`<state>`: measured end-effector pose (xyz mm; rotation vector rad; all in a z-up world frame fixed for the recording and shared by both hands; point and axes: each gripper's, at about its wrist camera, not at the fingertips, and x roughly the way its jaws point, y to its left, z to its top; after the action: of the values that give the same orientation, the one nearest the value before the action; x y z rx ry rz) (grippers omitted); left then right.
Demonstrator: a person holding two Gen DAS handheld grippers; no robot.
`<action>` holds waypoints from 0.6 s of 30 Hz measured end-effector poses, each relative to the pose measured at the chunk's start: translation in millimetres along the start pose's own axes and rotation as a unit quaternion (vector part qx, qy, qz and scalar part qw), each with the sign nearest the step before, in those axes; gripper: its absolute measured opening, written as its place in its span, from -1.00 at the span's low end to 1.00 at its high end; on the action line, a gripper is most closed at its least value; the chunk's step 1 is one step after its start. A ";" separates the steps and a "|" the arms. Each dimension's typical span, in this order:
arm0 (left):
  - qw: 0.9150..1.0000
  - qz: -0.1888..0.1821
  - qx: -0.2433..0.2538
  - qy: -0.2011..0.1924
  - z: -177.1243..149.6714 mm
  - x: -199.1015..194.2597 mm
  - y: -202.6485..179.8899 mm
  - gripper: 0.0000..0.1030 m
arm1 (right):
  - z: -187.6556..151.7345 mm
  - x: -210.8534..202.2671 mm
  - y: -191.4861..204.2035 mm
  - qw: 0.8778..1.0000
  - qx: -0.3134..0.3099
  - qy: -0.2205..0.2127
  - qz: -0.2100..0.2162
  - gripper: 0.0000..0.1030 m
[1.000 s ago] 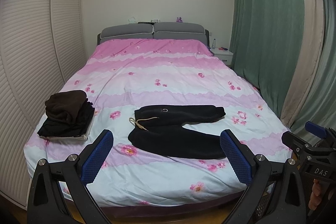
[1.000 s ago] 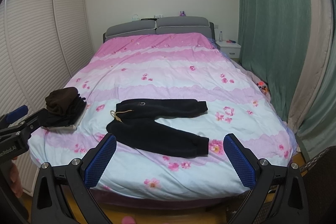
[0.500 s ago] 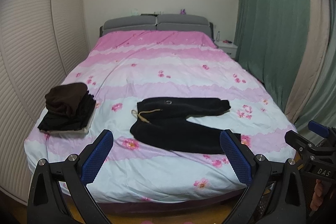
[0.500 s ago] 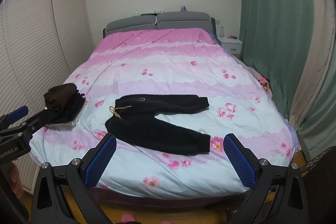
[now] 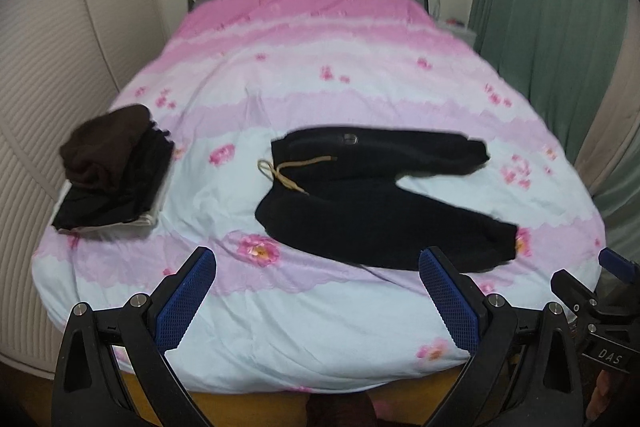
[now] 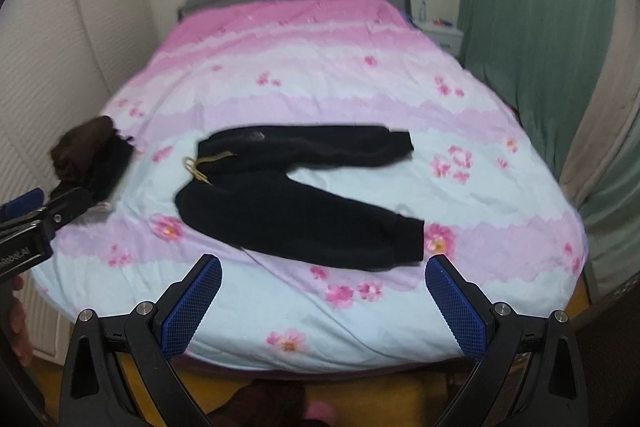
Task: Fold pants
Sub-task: 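Lower both grippers toward the black sweatpants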
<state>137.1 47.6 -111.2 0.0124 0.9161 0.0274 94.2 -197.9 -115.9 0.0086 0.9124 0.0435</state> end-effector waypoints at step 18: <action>0.985 -0.003 -0.005 0.172 15.0 238.9 37.3 1.00 | 6.4 211.1 3.5 0.978 0.120 0.148 -0.088 0.98</action>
<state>293.7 91.9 -290.7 -0.0056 1.2619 0.0288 228.1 -185.5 -278.7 0.1482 1.2082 -0.2361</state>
